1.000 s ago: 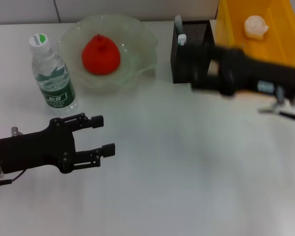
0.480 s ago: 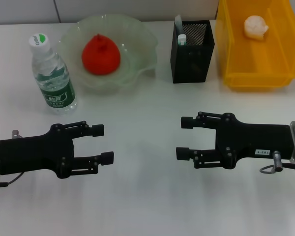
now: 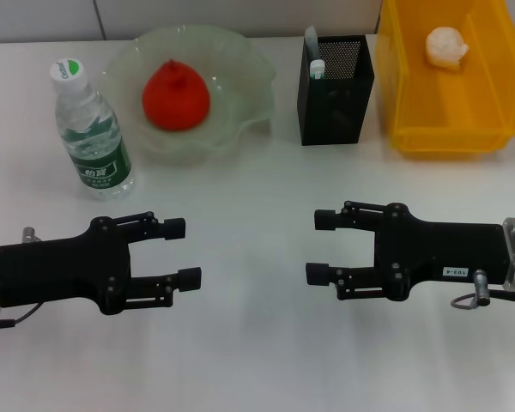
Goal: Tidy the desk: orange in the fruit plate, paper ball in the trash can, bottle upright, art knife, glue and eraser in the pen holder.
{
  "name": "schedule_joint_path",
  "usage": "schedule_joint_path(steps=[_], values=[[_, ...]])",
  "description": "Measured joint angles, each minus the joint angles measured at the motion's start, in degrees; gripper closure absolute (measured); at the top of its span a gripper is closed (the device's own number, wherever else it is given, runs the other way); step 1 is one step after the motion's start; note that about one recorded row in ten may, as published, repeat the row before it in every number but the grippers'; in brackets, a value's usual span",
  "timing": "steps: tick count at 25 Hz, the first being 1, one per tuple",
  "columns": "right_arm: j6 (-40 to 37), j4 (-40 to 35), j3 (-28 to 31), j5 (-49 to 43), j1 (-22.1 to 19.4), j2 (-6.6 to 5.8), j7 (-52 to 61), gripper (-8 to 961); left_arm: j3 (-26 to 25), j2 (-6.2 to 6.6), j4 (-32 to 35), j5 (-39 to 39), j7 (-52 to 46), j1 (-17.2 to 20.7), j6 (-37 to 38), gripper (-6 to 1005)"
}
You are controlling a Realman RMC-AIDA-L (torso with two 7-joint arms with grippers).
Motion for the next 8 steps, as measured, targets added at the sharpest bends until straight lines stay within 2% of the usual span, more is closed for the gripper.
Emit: schedule_joint_path(steps=[8], values=[[0.2,-0.1,0.1,0.0,0.0,0.00,-0.1,147,-0.1,0.05,0.0,0.1,0.0,-0.3,0.1,214]])
